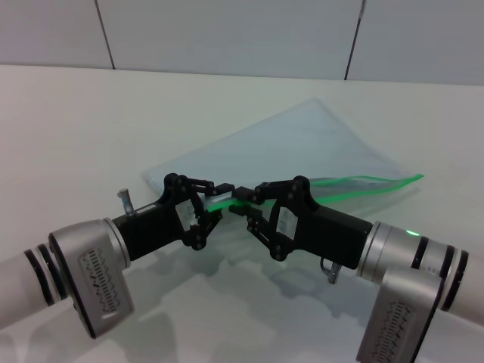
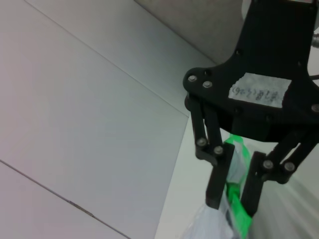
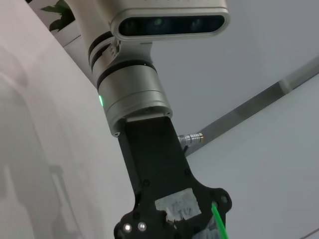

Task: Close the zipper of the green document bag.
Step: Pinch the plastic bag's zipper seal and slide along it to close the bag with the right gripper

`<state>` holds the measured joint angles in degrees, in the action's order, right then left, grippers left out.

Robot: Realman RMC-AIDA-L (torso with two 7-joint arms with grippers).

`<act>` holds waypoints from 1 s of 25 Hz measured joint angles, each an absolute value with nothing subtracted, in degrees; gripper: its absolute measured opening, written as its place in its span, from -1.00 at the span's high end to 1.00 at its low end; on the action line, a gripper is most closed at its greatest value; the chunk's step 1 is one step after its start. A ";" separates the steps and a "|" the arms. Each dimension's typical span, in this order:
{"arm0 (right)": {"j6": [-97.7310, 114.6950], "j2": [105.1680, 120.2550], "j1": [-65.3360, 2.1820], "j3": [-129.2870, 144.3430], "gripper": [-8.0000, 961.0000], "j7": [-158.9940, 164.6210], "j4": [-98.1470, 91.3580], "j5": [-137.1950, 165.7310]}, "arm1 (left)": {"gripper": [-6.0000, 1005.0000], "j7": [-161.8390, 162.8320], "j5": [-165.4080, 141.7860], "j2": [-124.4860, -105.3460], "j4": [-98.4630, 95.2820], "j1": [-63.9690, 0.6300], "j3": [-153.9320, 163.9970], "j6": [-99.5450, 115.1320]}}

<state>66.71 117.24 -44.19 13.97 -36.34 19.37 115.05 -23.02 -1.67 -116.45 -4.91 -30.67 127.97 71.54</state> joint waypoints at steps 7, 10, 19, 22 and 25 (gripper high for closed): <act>66.18 117.24 -44.20 13.97 0.69 -37.68 19.80 115.05 | 0.87 -22.99 -1.67 -116.45 -4.80 -30.67 127.97 71.45; 64.84 117.20 -44.16 13.97 0.76 -39.46 20.73 115.04 | 0.87 -23.05 -1.67 -116.45 -4.77 -30.59 128.00 71.44; 63.95 117.10 -43.94 13.98 0.81 -41.72 21.97 114.68 | 0.87 -23.06 -1.76 -116.45 -4.74 -30.54 128.06 71.44; 63.96 117.09 -43.64 13.39 0.81 -41.74 21.99 114.62 | 0.87 -23.07 -1.84 -116.45 -4.73 -30.44 128.05 71.45; 63.90 117.05 -43.19 12.33 0.82 -41.75 21.96 114.62 | 0.87 -23.08 -2.18 -116.45 -4.70 -30.40 128.05 71.50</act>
